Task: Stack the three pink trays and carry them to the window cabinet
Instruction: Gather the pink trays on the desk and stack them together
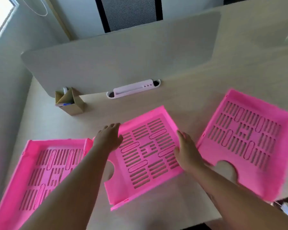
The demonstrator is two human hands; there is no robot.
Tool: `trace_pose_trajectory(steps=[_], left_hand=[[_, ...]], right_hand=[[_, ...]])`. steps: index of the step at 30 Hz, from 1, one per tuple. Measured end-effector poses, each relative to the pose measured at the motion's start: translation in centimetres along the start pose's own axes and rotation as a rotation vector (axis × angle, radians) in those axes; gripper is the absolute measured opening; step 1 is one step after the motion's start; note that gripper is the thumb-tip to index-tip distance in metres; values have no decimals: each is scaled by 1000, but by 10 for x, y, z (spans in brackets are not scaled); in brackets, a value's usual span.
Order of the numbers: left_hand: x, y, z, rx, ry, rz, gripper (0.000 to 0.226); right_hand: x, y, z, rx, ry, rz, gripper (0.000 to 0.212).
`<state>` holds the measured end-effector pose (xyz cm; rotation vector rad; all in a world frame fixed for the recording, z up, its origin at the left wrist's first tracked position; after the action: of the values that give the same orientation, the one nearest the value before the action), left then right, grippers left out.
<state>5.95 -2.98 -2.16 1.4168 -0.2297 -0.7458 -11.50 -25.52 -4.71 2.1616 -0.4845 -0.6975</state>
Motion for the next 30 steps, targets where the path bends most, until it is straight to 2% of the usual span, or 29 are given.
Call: trace_pose_trajectory(steps=[4, 7, 13, 16, 18, 21, 30], left_hand=[[12, -2, -16, 50, -36, -2, 40], [23, -9, -25, -14, -35, -7, 31], [35, -24, -41, -159, -65, 0, 26], [37, -25, -43, -141, -98, 16, 23], [36, -24, -43, -118, -114, 12, 22], [26, -20, -50, -117, -96, 8, 22], [-45, -17, -58, -243, 13, 86, 19]], right_hand=[[-20, 7, 1, 94, -85, 166, 50], [-42, 6, 9, 160, -186, 266, 45], [-78, -8, 15, 390, -451, 413, 64], [-90, -32, 22, 624, -633, 365, 80], [-94, -46, 22, 706, -681, 334, 86], [-93, -52, 20, 679, -667, 308, 82], [-50, -10, -7, 457, -425, 273, 76]])
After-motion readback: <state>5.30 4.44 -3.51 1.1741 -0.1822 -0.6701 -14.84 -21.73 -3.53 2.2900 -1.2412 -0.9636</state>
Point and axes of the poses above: each hand's wrist, its own x-axis towards the middle knuckle, its own y-axis out of the back of the hand, z = x × y, the point moved 7 cm from there along x, towards the middle knuckle, and after that the axes turned 11 degrees about -y, right-handed, at the moved point
